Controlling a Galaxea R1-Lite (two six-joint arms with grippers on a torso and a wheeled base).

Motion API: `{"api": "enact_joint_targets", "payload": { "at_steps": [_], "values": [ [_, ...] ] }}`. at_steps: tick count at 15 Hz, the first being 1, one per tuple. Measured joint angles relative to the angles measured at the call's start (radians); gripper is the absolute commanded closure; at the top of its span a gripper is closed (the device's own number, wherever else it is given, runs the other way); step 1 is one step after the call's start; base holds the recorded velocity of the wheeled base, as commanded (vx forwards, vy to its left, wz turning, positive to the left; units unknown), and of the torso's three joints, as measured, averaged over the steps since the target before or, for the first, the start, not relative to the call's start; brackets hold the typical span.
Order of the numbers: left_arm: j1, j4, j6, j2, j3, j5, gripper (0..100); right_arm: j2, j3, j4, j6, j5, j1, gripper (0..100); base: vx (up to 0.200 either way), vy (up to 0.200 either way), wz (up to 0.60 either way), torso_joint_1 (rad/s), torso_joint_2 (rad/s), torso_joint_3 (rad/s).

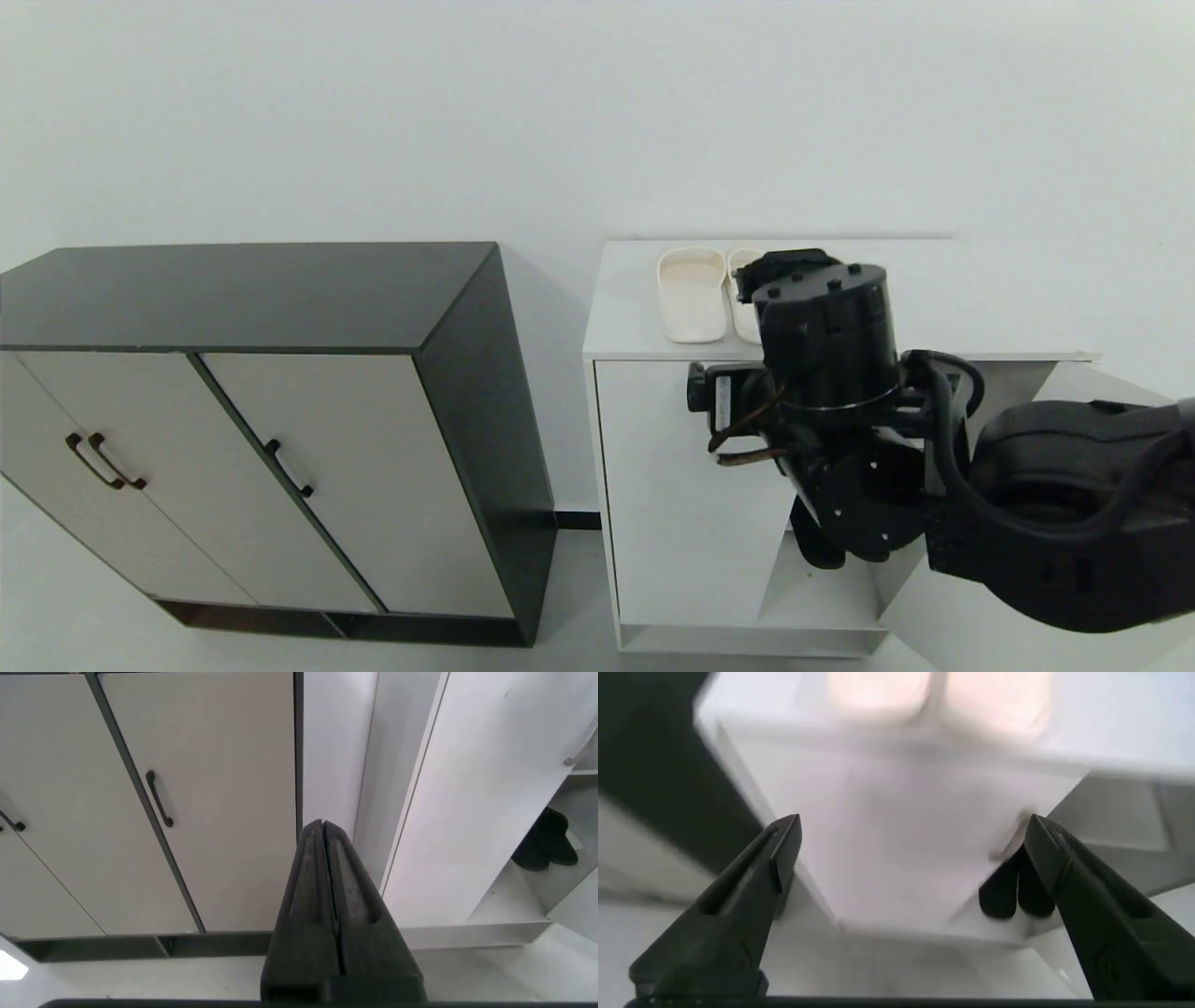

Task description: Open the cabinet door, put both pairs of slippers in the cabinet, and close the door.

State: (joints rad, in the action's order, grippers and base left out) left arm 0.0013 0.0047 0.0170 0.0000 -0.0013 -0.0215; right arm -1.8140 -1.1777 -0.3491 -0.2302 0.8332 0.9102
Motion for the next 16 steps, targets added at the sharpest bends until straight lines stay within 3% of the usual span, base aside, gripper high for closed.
{"api": "enact_joint_targets", "payload": {
  "at_steps": [3, 16],
  "values": [
    [-0.001, 0.0, 0.0, 0.0, 0.0, 0.0, 100, 0.003, -0.036, -0.003, 0.014, -0.001, -0.026, 0, 0.0, 0.0, 0.0, 0.0, 0.0, 0.0],
    [-0.001, 0.0, -0.001, 0.0, 0.0, 0.0, 100, -0.018, -0.029, -0.038, 0.007, -0.09, -0.087, 0, 0.185, 0.0, 0.0, 0.002, 0.0, 0.005]
  ]
}}
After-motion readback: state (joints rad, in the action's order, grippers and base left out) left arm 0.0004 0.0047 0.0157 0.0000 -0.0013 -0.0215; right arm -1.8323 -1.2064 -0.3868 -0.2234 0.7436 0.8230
